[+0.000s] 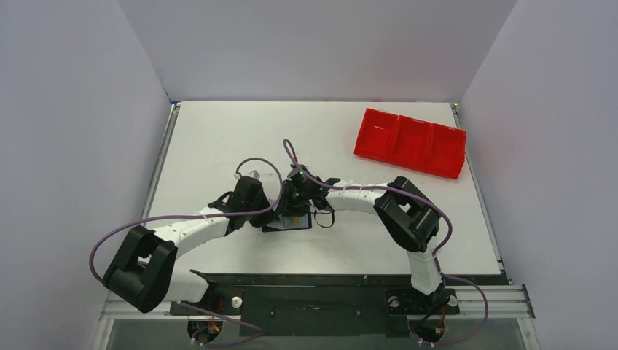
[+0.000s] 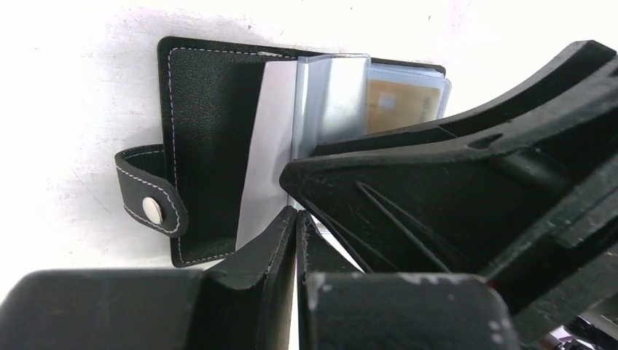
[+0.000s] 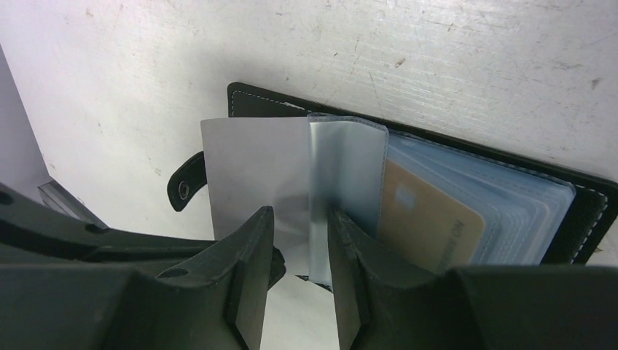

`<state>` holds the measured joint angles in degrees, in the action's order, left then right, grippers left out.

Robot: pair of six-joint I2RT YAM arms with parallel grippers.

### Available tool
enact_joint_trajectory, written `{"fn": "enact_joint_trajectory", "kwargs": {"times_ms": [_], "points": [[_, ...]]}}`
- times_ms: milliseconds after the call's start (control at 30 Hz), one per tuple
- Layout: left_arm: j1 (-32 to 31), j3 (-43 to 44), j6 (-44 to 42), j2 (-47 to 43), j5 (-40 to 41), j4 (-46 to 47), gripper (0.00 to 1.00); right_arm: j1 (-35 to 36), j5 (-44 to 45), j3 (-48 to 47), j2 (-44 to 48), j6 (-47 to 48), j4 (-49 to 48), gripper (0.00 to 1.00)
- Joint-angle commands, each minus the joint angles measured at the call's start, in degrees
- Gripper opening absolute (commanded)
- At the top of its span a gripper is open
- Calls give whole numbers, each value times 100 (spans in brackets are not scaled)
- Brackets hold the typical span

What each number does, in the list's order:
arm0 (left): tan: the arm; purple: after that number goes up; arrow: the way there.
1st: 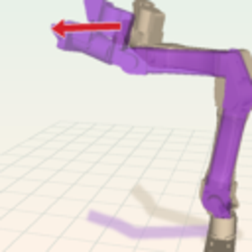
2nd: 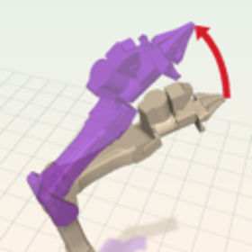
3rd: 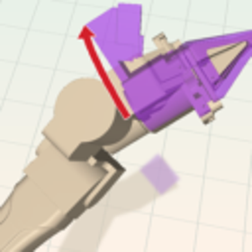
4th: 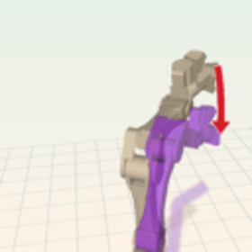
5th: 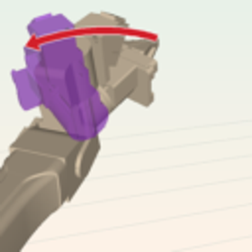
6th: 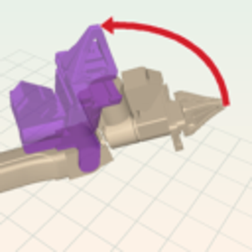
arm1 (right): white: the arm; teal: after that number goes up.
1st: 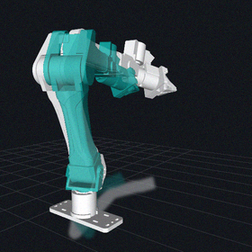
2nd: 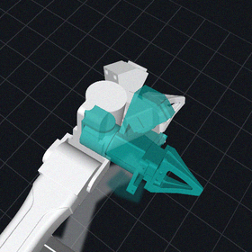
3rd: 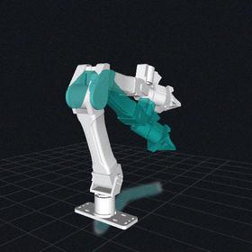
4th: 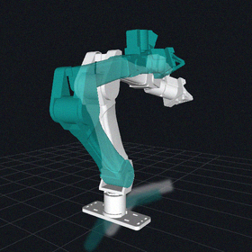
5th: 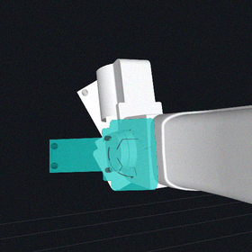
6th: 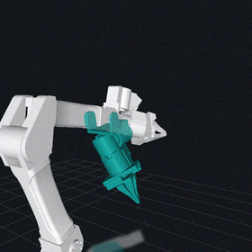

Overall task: Take the credit cards out of the card holder
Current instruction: Open the card holder at the center of the board.

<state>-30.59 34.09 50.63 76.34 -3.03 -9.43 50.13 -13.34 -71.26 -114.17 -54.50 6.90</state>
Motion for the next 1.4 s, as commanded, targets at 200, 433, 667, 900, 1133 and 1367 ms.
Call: {"fn": "enact_joint_trajectory", "kwargs": {"times_ms": [200,433,667,900,1133,1367], "points": [[257,-240,-20,210,-504,854,1,-80,-131,254,164,38,-240,42],[298,-328,-9,499,-474,1016,0,-172,-182,325,416,86,-333,48],[296,-235,52,709,-30,468,0,-246,-66,391,890,208,-204,55],[299,-207,103,815,102,312,0,-343,585,593,1354,443,332,59],[295,-203,104,828,91,319,0,-351,775,691,1306,484,509,60],[290,-184,90,818,77,323,0,-312,776,549,1014,526,488,60]]}}
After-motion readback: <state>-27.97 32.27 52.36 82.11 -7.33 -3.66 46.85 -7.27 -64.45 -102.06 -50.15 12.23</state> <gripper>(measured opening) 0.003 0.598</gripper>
